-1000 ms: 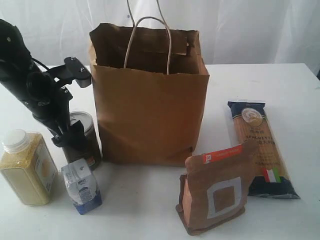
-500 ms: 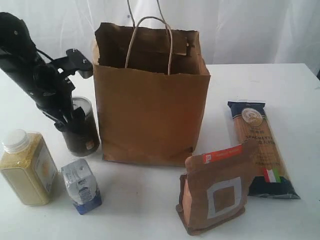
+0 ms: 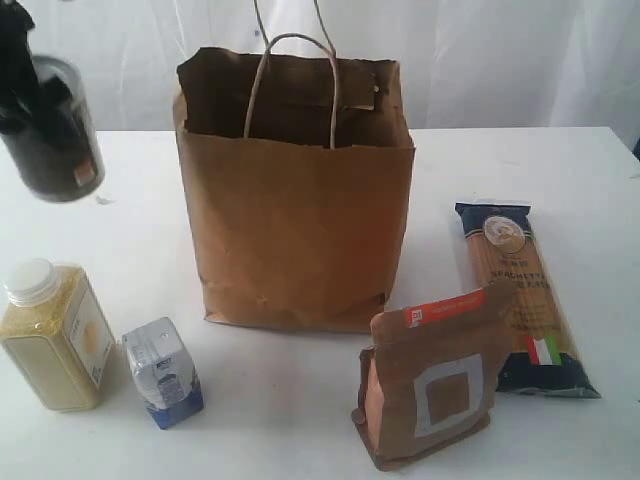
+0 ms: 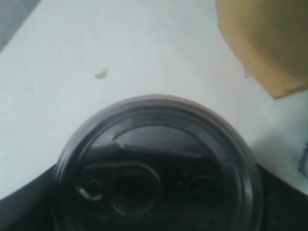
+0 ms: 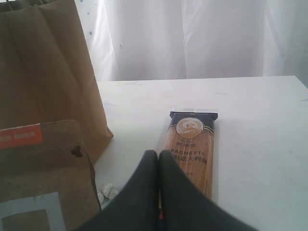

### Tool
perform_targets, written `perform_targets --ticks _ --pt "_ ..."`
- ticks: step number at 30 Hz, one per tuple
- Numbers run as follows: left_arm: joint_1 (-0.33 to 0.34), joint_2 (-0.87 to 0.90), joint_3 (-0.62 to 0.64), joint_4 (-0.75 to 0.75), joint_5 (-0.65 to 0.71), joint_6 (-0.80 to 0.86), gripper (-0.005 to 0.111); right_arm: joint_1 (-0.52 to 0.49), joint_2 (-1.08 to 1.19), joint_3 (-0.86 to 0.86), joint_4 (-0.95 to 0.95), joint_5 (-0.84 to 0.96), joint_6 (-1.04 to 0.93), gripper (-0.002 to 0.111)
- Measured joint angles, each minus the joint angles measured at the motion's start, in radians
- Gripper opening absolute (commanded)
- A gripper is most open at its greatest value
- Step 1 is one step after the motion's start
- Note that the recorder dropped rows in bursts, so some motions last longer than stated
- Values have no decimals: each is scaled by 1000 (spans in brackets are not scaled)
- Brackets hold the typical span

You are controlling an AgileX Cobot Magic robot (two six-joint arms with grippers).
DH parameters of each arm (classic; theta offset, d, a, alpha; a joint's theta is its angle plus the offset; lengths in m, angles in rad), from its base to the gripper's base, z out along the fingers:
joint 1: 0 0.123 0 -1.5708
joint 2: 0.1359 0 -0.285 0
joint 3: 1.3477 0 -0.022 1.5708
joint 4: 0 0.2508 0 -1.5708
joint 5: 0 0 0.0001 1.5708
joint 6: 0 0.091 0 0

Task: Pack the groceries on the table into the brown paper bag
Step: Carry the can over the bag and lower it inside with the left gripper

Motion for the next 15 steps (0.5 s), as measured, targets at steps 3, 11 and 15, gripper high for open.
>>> perform_targets --ticks 3,11,15 --pt "0 -40 -73 -37 23 -29 0 0 0 0 0 0 0 0" --pt "0 -60 -243 -236 47 -38 0 0 0 0 0 0 0 0" --pt "0 -61 -279 -303 52 -38 0 0 0 0 0 0 0 0"
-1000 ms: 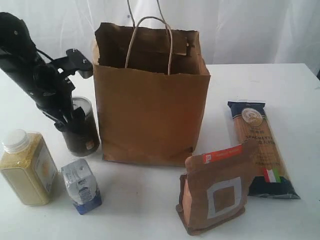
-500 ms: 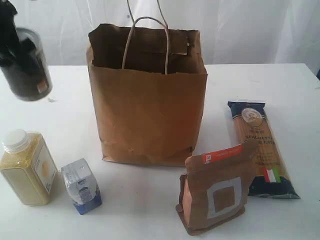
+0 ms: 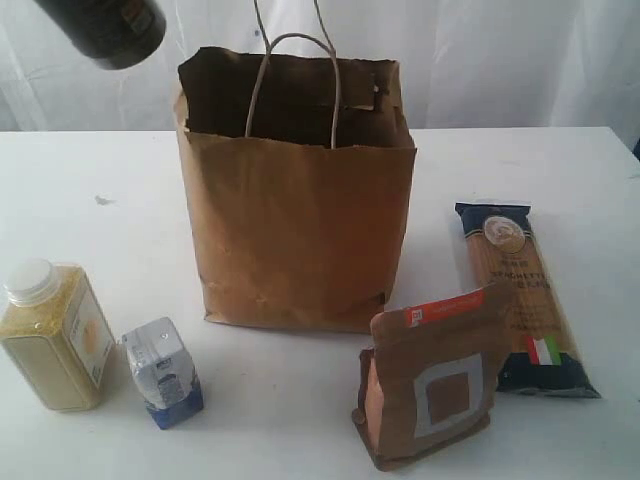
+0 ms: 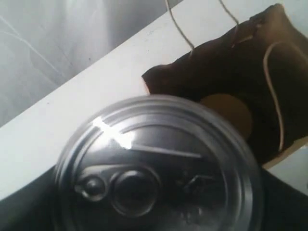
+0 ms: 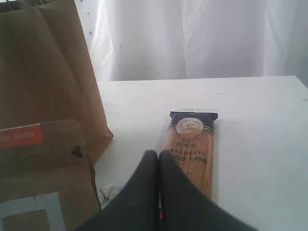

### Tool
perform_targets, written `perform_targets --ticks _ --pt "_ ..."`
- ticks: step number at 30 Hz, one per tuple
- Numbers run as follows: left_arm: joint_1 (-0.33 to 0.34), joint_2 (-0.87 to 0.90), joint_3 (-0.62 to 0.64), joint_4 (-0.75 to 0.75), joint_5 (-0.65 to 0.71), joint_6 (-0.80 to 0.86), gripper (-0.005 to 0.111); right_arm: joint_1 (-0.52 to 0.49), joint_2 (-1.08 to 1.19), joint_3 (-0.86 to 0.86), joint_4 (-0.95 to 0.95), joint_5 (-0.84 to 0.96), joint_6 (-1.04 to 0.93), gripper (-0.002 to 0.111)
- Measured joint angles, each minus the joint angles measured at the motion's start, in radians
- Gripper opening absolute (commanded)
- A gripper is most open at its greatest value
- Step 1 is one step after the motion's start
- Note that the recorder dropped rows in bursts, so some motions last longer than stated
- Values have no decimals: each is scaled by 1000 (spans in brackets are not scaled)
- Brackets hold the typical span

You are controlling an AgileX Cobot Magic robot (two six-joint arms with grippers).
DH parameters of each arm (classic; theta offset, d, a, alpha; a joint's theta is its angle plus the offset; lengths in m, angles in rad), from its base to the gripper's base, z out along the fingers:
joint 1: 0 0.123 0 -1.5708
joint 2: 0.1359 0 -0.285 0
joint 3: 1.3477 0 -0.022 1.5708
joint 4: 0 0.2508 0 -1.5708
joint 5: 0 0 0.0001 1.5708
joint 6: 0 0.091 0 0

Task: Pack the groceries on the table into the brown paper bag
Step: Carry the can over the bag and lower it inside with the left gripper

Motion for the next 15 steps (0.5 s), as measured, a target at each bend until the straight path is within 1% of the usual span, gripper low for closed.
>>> perform_targets --ticks 6,10,15 --pt "-7 37 -47 -95 4 31 0 0 0 0 0 0 0 0" --pt "-53 87 -57 -96 -3 54 0 0 0 0 0 0 0 0" --pt "-123 140 -57 -52 -47 63 0 0 0 0 0 0 0 0"
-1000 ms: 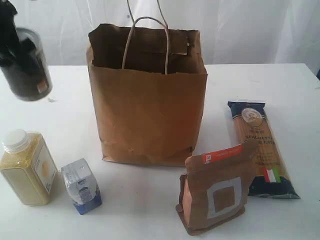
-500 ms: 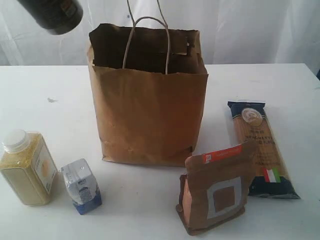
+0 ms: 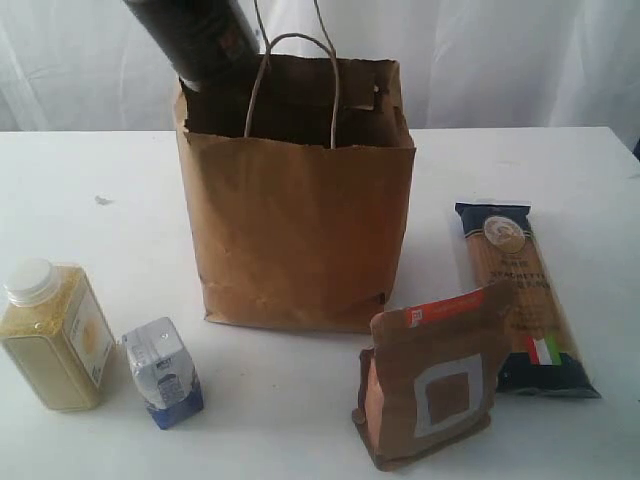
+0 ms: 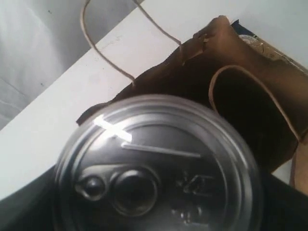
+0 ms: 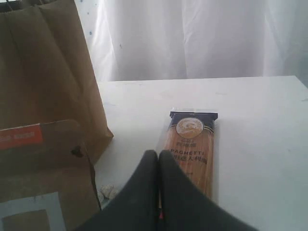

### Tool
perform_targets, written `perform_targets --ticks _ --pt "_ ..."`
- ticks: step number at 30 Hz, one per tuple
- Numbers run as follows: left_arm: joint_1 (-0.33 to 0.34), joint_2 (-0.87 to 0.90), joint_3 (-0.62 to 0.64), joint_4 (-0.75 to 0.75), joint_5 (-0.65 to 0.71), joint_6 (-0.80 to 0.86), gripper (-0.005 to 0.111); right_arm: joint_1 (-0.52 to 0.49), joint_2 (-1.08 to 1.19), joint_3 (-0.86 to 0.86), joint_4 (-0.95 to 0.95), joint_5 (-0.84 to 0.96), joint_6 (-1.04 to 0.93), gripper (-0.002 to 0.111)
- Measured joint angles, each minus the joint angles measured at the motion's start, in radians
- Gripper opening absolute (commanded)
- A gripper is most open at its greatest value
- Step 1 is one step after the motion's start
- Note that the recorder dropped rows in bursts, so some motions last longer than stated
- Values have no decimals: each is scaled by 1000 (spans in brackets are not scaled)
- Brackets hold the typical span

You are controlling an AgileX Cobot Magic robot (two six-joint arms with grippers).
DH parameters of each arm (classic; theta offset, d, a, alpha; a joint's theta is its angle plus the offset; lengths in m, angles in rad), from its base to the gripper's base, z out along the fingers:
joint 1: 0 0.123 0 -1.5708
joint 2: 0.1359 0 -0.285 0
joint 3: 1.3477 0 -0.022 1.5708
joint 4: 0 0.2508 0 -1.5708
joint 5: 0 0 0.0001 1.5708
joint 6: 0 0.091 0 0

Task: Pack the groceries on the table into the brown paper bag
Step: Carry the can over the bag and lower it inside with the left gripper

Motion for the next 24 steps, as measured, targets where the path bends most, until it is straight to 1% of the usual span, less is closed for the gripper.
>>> perform_targets --ticks 4,6,19,24 --pt "-37 37 0 17 -40 3 0 0 0 0 0 0 0 0" --pt "-43 60 0 19 -49 3 0 0 0 0 0 0 0 0" --pt "-44 231 0 50 -18 4 0 0 0 0 0 0 0 0" --pt "-44 268 -6 45 -35 6 0 0 0 0 0 0 2 0"
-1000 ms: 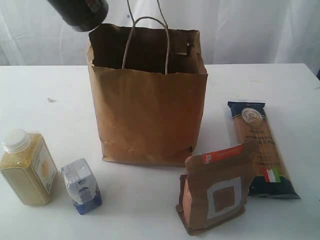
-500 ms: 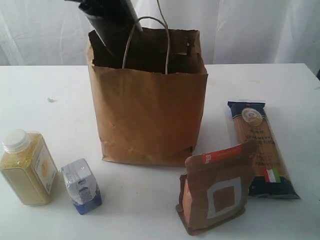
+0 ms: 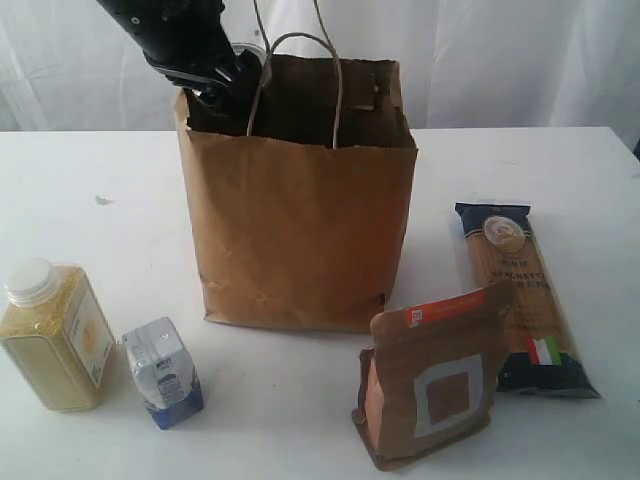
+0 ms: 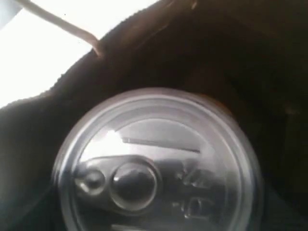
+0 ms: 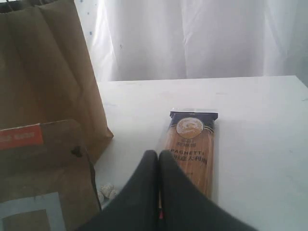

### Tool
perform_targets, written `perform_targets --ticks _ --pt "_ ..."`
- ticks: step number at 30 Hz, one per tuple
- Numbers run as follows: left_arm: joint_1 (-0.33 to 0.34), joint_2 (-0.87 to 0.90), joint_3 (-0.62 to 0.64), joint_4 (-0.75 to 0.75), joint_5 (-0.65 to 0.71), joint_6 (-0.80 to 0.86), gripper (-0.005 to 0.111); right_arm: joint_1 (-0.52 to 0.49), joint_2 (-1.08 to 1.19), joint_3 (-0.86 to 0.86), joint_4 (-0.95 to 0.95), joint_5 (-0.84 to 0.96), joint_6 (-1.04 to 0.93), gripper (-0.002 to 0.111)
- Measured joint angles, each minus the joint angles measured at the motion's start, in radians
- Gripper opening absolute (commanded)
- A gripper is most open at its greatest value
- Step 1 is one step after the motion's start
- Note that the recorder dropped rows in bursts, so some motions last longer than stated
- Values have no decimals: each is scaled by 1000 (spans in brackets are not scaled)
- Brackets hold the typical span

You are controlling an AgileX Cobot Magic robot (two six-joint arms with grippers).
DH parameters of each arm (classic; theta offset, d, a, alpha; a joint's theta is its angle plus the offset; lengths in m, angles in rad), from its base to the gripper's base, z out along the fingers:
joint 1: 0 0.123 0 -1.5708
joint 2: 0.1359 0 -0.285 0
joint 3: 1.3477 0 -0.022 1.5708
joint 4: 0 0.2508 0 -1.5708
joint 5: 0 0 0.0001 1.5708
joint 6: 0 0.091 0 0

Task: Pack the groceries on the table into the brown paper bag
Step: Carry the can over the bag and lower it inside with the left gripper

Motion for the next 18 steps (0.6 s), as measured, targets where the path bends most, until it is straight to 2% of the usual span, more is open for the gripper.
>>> perform_targets --ticks 2,4,6,7,10,18 --pt "0 6 -2 -4 -8 1 0 0 0 0 0 0 0 0" --pt "0 13 -4 -12 -16 12 7 0 0 0 0 0 0 0" --pt "0 14 -6 -16 -18 24 26 0 0 0 0 0 0 0" --pt "0 14 -6 -16 -18 29 40 0 0 0 0 0 0 0" --pt "0 14 -6 -26 -21 35 61 0 0 0 0 0 0 0" --pt "0 -1 0 -28 -1 35 79 0 0 0 0 0 42 0"
